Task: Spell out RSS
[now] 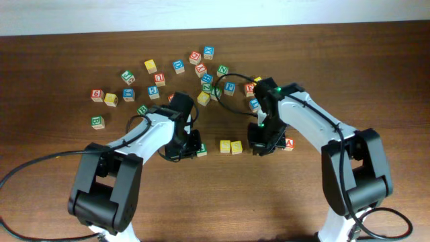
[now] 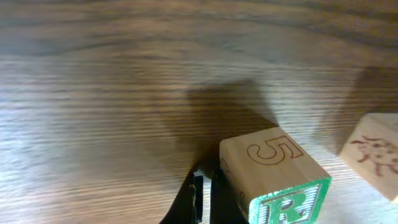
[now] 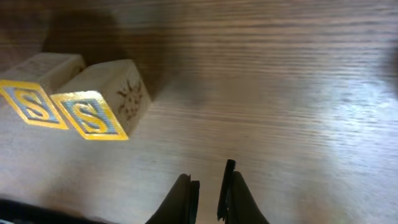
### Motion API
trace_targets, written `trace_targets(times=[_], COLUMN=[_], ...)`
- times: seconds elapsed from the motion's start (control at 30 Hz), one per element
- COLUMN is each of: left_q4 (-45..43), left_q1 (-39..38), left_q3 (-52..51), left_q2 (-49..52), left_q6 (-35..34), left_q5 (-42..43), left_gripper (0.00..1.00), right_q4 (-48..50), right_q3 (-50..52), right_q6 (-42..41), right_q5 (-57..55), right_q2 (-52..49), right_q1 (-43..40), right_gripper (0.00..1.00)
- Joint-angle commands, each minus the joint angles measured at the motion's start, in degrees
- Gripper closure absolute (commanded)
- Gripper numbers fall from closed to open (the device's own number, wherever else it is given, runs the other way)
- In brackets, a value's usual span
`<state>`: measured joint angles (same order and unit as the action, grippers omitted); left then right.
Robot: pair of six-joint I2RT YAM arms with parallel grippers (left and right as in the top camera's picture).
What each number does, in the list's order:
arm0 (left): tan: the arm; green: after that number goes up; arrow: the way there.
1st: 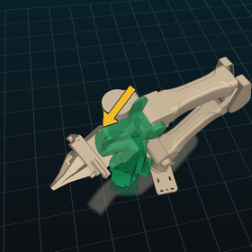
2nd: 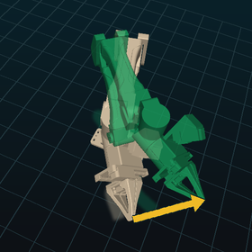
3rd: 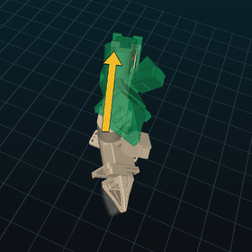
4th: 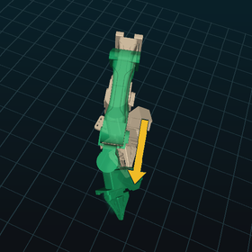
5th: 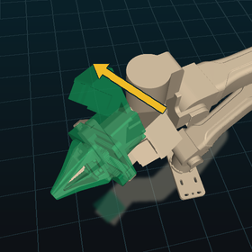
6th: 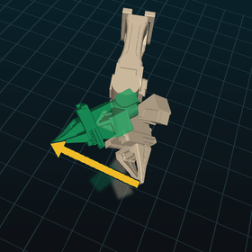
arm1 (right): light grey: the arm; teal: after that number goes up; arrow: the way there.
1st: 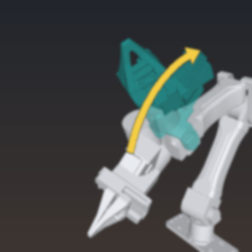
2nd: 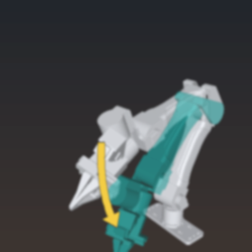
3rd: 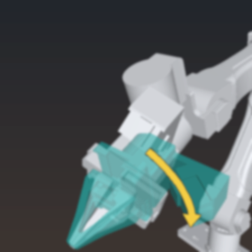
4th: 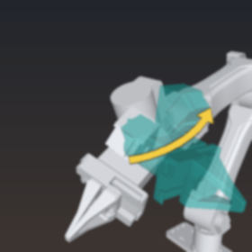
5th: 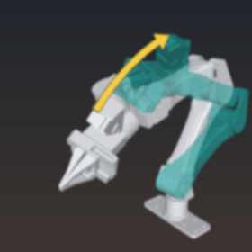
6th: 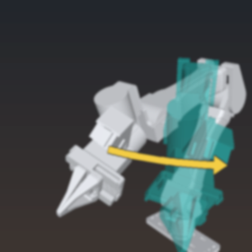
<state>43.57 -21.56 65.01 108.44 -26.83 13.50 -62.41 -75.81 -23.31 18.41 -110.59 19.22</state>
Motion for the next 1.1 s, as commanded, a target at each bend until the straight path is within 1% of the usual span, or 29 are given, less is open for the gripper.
trace_targets(times=[0.0, 0.07, 0.1, 0.17, 0.27, 0.47, 0.53, 0.6, 0.73, 0.83, 0.87, 1.07], left_q4=[-2.84, -4.46, -4.72, -5.92, -7.1, -7.91, -7.91, -7.91, -7.87, -7.93, -7.93, -7.96], left_q1=[-2.1, -2.19, -2.19, -2.78, -5.22, -5.44, -5.44, -5.44, -5.44, -5.44, -5.44, -5.44], left_q3=[-0.31, -0.31, -0.31, -0.31, -0.31, -0.31, -0.31, -0.31, -0.31, -0.31, -0.31, -0.31], left_q2=[1.27, 1.27, 1.27, 1.27, 1.27, 1.27, 1.27, 1.27, 1.27, 1.27, 1.27, 1.27], left_q6=[-1.03, -1.2, -2.36, -2.51, -4.02, -3.98, -3.98, -3.98, -3.98, -3.98, -3.98, -3.98], left_q5=[1.36, 1.36, 1.36, 1.38, 1.77, 1.77, 1.79, 1.77, 1.77, 1.77, 1.77, 1.77], left_gripper=[1.0, 1.0, 1.0, 1.0, 1.0, 1.0, 1.0, 1.0, 1.0, 1.0, 1.0, 1.0], right_q4=[2.64, 4.5, 4.85, 5.38, 6.82, 8.63, 9.75, 8.87, 5.73, 8.83, 9.53, 12.72], right_q3=[2.75, 4.7, 4.98, 5.05, 5.14, 5.16, 5.16, 5.16, 5.16, 5.16, 5.16, 5.16], right_q6=[-3.41, -3.37, -3.37, -3.43, -5.73, -5.75, -8.68, -10.25, -10.19, -10.27, -11.78, -11.74], right_q5=[0.96, 2.45, 2.84, 2.86, 2.71, 1.97, 1.95, 2.27, 2.32, 1.38, 0.57, 0.24], right_q2=[-0.44, -0.44, -0.44, -0.44, -0.44, -0.44, -0.44, -0.44, -0.44, -0.44, -0.44, -0.44], right_q1=[0.74, 0.76, 0.76, 0.76, 0.74, 0.76, 0.76, 0.79, 3.85, 7.37, 7.43, 7.39], right_gripper=[0.91, 0.91, 0.91, 0.91, 0.91, 0.91, 0.92, 0.92, 0.91, 0.92, 0.92, 0.92])
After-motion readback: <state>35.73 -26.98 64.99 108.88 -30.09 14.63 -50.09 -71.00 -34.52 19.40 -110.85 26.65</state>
